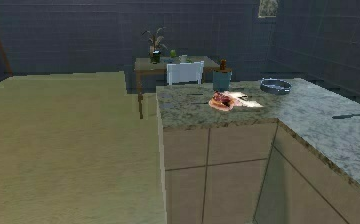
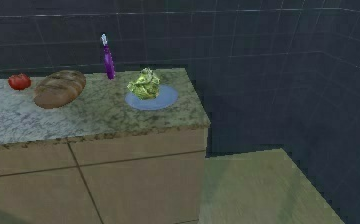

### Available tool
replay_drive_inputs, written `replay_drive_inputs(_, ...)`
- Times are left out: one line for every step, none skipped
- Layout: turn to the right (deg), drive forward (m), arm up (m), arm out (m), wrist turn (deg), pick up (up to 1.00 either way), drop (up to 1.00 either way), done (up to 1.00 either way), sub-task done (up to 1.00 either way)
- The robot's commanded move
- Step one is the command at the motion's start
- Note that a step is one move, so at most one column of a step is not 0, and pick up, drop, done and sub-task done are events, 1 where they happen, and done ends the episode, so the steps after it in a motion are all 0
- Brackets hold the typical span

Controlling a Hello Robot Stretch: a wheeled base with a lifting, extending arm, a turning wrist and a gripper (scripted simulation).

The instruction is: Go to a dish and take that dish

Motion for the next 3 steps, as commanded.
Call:
replay_drive_inputs(0.0,0.0,0.5,0.0,0.0,0.0,0.0,0.0,0.0)
replay_drive_inputs(0.0,0.0,0.38,0.0,0.0,0.0,0.0,0.0,0.0)
replay_drive_inputs(0.0,0.0,0.0,0.46,0.0,0.0,0.0,0.0,0.0)
